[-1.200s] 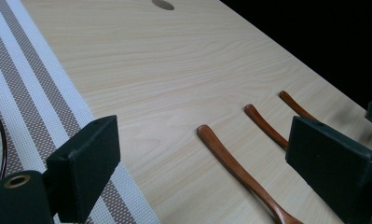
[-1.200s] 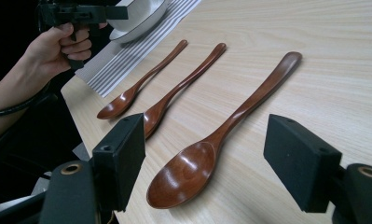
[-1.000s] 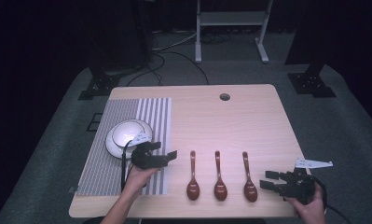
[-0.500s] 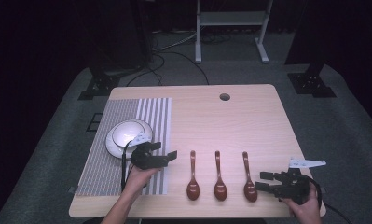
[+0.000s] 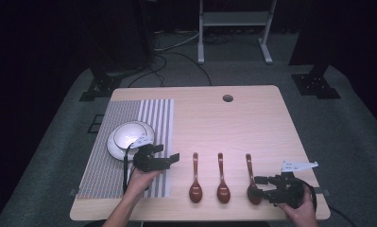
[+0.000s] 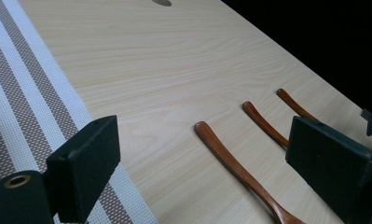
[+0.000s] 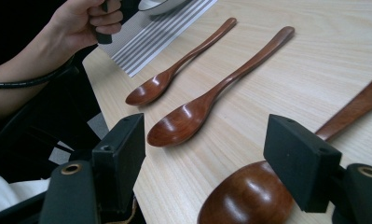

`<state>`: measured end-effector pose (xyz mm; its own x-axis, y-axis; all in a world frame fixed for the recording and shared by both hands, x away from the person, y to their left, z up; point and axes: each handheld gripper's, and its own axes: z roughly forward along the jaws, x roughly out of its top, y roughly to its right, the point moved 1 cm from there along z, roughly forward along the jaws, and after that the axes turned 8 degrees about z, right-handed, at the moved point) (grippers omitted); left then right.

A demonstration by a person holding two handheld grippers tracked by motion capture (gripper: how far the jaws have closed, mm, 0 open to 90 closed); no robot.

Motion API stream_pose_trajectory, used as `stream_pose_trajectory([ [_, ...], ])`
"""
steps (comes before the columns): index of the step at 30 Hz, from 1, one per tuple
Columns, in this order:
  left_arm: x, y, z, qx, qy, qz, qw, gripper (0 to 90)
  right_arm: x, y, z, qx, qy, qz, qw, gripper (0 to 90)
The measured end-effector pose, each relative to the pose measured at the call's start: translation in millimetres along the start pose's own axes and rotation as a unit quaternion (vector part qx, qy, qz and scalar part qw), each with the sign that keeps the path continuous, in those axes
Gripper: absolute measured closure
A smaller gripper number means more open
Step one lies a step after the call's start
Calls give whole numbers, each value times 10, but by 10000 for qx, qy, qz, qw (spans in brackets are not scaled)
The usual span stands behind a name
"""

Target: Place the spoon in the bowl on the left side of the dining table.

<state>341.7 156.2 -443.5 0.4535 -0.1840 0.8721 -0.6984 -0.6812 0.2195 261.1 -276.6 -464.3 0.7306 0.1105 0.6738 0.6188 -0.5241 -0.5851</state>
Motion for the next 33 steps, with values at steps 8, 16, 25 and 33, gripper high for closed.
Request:
stream_pose_trajectory([
  [8, -2, 19, 22, -48, -52, 62, 10000, 90, 28, -103, 134, 100, -150, -127, 9998, 284],
  [16, -10, 14, 26, -43, -75, 64, 9999, 90, 54, -204, 319, 177, -452, -210, 9986, 395],
  [25, -23, 40, 63, -75, -112, 62, 9999, 90, 76, -326, 536, 268, -814, -319, 9958, 579],
  [33, -43, 51, 101, -44, -233, 110, 9997, 90, 46, -327, 636, 167, -1075, -368, 9934, 752],
])
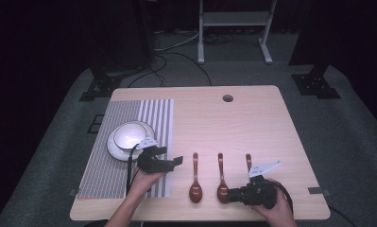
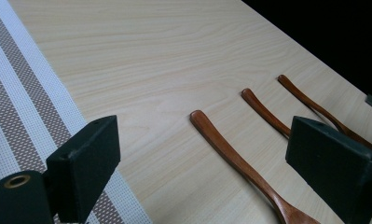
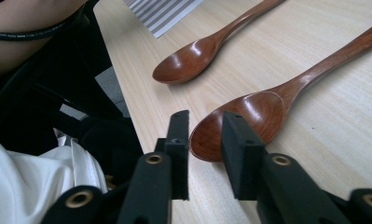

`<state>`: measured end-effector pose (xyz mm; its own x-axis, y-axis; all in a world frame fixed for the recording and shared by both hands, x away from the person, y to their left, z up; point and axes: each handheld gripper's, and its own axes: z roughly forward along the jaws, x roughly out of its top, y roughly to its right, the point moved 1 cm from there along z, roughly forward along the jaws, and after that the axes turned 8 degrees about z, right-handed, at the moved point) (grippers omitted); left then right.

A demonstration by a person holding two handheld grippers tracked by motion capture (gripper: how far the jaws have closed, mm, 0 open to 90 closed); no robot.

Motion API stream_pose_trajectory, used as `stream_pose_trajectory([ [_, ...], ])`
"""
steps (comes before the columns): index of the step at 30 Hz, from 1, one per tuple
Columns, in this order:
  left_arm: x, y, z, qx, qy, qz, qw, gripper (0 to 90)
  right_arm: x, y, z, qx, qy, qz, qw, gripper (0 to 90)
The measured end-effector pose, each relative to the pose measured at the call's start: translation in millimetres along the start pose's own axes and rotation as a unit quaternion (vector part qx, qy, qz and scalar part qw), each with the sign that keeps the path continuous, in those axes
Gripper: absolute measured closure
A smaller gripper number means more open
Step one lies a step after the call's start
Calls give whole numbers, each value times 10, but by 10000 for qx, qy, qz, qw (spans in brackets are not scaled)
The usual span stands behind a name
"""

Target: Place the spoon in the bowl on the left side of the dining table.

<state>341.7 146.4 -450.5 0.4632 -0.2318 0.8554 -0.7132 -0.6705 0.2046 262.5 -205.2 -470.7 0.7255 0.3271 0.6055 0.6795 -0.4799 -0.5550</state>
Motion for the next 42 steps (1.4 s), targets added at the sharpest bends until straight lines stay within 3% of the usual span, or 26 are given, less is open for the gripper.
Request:
stream_pose_trajectory([
  [9, -3, 26, 23, -24, -16, 22, 10000, 90, -16, 13, 121, -27, -216, 6, 9998, 776],
  [14, -8, 44, 34, -40, -25, 16, 10000, 90, -42, 25, 196, -202, -351, -102, 9991, 750],
  [21, -17, 67, 53, -63, -56, 38, 10000, 90, -67, -11, 233, -310, -240, -297, 9988, 759],
  [27, -28, 93, 82, -103, -107, 45, 9999, 90, -80, 2, 233, -287, -187, -247, 9991, 778],
  [42, 81, 236, 215, -526, 47, -327, 9981, 90, -92, 12, 234, -281, -130, -244, 9992, 795],
])
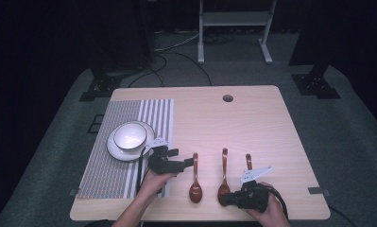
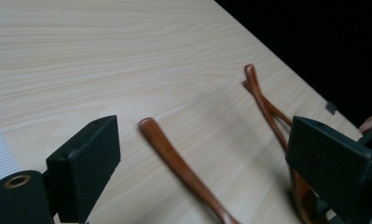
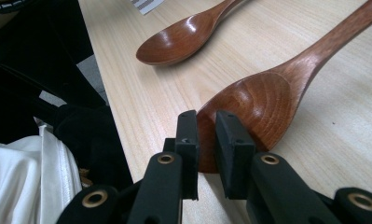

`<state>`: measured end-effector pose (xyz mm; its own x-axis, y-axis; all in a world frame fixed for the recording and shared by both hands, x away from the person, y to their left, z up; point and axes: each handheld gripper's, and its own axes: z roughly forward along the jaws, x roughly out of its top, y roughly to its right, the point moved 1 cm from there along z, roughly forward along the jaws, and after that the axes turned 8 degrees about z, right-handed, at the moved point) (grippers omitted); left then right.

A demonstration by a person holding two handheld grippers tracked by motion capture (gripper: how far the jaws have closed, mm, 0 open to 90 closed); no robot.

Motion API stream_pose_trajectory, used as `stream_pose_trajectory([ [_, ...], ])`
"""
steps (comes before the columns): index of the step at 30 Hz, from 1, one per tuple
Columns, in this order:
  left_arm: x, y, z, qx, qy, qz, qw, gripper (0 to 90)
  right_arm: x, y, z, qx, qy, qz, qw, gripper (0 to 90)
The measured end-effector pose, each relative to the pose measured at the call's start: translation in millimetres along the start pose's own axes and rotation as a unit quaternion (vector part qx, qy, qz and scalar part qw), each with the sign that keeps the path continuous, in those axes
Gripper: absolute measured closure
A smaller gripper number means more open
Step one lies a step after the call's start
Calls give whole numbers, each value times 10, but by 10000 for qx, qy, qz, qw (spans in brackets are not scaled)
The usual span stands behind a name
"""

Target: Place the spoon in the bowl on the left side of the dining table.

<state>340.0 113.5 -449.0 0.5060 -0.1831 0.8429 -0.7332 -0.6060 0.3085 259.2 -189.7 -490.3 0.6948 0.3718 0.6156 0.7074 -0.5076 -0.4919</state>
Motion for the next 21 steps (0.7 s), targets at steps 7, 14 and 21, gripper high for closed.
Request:
stream_pose_trajectory([
  [7, 58, 102, 198, -45, -124, 82, 9999, 90, -1, 11, 0, 20, 8, 3, 10000, 806],
  [14, 121, 139, 389, -46, -166, -14, 9999, 91, -3, 6, 1, -3, 12, -43, 10000, 809],
  [21, 166, 219, 593, -107, -307, 46, 9995, 91, -2, 0, 1, -17, 7, -83, 10000, 809],
])
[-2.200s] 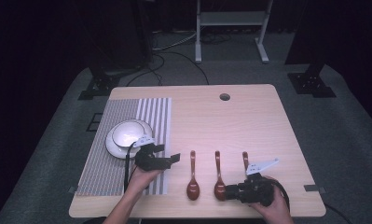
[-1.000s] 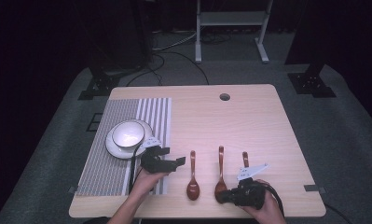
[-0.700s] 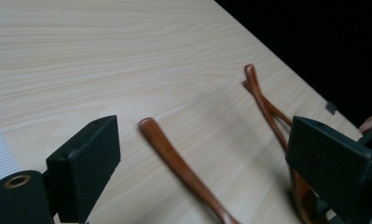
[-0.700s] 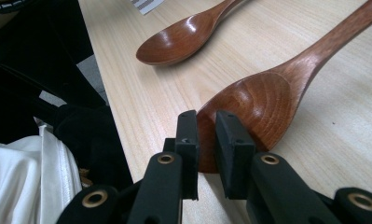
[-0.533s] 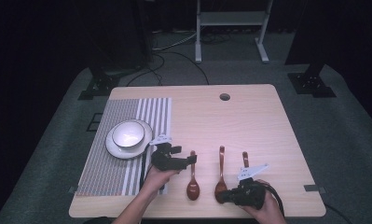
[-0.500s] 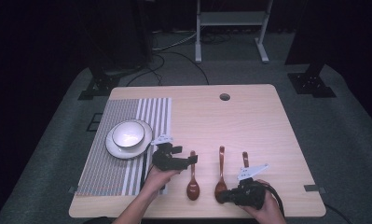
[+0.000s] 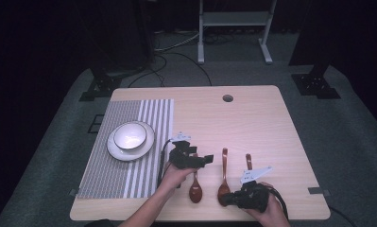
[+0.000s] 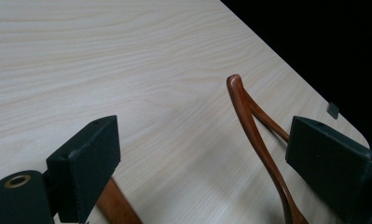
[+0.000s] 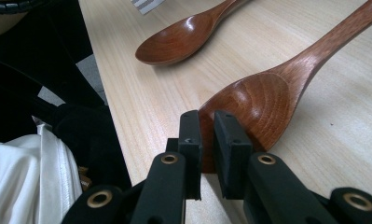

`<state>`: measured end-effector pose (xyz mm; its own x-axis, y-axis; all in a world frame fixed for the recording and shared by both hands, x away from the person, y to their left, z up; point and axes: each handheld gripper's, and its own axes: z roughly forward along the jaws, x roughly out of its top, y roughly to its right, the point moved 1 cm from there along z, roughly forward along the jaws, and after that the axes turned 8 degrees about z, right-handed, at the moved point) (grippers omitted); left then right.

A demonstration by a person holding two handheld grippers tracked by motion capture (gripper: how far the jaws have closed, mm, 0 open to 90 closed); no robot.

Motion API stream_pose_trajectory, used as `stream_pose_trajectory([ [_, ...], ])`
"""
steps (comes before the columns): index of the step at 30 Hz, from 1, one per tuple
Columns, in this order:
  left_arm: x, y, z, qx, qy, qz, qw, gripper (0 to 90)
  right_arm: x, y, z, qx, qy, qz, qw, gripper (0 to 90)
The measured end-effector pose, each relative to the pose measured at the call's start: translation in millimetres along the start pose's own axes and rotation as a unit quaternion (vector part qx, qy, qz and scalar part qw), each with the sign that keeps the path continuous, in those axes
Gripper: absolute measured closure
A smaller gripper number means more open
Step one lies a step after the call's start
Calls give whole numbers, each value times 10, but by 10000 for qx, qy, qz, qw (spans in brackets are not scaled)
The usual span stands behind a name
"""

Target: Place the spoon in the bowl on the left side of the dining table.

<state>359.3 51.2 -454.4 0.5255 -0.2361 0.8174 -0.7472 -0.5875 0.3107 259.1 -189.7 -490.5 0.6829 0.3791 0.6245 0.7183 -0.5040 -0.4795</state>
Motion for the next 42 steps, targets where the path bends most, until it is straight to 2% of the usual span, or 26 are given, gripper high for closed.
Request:
stream_pose_trajectory([
  [1, 24, 30, 45, -16, -13, 66, 10000, 102, 2, -3, 0, -9, -12, -7, 10000, 810],
  [5, 64, 67, 115, 4, -47, 133, 9999, 108, 4, -11, 0, -27, -19, -22, 10000, 809],
  [13, 108, 129, 298, -87, -203, 247, 9995, 128, 2, -19, 1, -57, -12, -79, 10000, 809],
  [16, 131, 134, 352, -37, -255, 235, 9994, 131, 1, -19, 1, -59, -9, -84, 9999, 808],
  [19, 152, 143, 397, 60, -287, 90, 9995, 152, 0, -21, 2, -66, -1, -98, 9999, 808],
  [21, 162, 159, 420, 12, -282, 149, 9995, 219, 0, -25, 3, -79, 1, -118, 9999, 807],
  [23, 168, 181, 457, -35, -343, 194, 9992, 231, 0, -28, 3, -86, 0, -127, 9999, 806],
  [25, 172, 201, 480, -33, -395, 294, 9988, 284, 0, -28, 4, -84, 2, -130, 9999, 806],
  [30, 180, 226, 535, -259, -428, 398, 9980, 473, 0, -30, 4, -93, -2, -145, 9999, 806],
  [34, 180, 233, 578, -466, -430, 339, 9974, 573, 1, -31, 3, -105, -4, -164, 9998, 805],
  [36, 169, 224, 594, -571, -459, 339, 9967, 666, 0, -33, 3, -115, -4, -178, 9998, 805],
  [39, 154, 177, 615, -755, -419, 95, 9962, 698, 0, -36, 3, -117, -3, -188, 9998, 799],
  [42, 133, 151, 629, -814, -392, 3, 9959, 700, -1, -38, 4, -112, 6, -200, 9997, 798],
])
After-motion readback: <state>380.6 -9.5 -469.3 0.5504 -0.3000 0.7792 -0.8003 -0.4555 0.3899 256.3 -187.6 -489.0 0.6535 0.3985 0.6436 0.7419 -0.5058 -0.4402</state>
